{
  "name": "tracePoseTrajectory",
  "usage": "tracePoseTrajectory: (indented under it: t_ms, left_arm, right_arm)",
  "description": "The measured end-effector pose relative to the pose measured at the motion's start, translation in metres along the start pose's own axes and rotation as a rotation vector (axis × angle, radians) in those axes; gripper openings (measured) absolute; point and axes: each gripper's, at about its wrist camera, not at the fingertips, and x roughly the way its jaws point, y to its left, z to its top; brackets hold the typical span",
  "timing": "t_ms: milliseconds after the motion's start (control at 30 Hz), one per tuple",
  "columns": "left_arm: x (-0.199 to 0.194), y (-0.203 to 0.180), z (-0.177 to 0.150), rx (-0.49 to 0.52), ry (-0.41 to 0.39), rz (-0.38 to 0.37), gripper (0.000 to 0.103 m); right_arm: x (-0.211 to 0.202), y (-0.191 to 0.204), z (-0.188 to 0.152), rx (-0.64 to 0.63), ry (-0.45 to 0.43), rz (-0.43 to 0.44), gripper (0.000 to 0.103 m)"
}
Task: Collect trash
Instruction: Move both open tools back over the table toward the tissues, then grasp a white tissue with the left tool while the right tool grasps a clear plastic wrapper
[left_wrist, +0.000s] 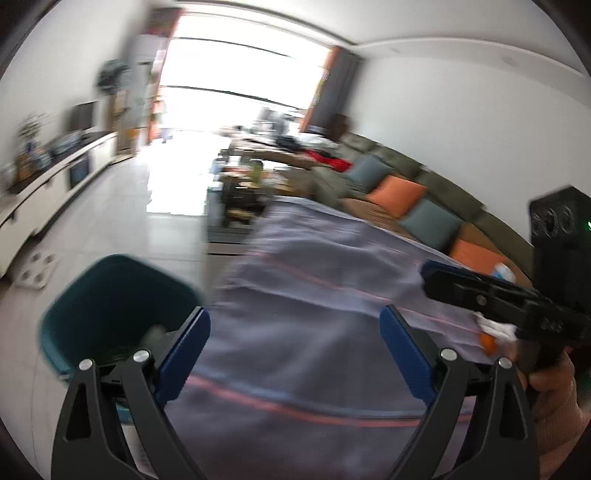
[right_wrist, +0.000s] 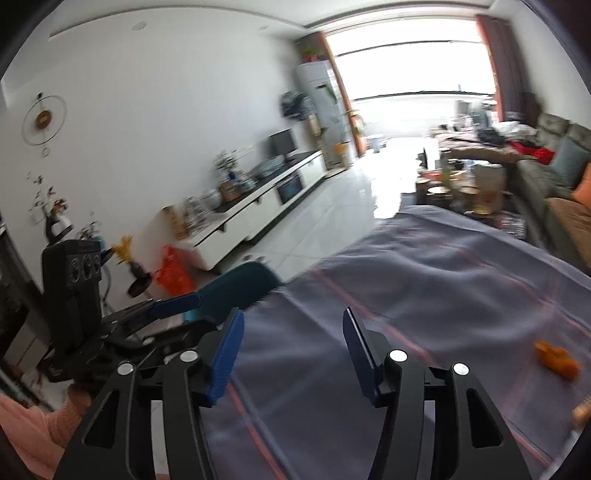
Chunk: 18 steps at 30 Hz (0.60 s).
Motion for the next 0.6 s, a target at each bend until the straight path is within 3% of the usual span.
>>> tracePoseTrajectory:
  t_ms: [100,333,600]
  left_arm:
    - [0.012,-0.039,-0.005,0.056,0.02,-0.104,0.095]
    - [0.048,-0.122,-0.021,0.163,0.096,-0.29,0.095]
    - [0.08,-0.187,-0.038,0.233,0.183,-0.383,0.095]
  right_arm:
    - [-0.037,-0.021,-0.011,0.032,-0.045,-0.077,0.064]
    - [-0.099,-0.069,-0.031,0.126,-0.109,-0.237,0.065]
    - [-0.155,-0.119,-0.06,0.251,-0.174,-0.373,0.065]
